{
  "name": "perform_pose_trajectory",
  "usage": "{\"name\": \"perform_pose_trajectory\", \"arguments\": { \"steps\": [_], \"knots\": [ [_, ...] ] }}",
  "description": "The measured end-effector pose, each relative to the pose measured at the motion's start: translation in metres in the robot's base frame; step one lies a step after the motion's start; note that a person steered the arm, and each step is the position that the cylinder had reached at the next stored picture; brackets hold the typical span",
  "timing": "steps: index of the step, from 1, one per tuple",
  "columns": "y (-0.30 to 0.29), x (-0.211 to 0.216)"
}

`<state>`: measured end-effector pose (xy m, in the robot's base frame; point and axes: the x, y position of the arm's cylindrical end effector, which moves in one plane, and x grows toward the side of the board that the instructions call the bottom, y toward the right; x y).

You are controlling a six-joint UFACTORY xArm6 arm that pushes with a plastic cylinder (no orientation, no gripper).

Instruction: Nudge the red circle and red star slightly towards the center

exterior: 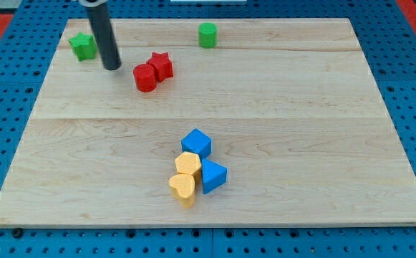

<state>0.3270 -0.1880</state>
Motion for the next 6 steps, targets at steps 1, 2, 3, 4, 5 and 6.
{"name": "perform_pose_trajectory", "arguments": {
  "steps": [1, 2, 3, 4, 5, 6],
  "knots": [
    [0.007, 0.016],
    [0.018, 0.032],
    [0.043, 0.034],
    [0.058, 0.034],
    [0.063, 0.034],
    [0.058, 0.035]
  ]
}}
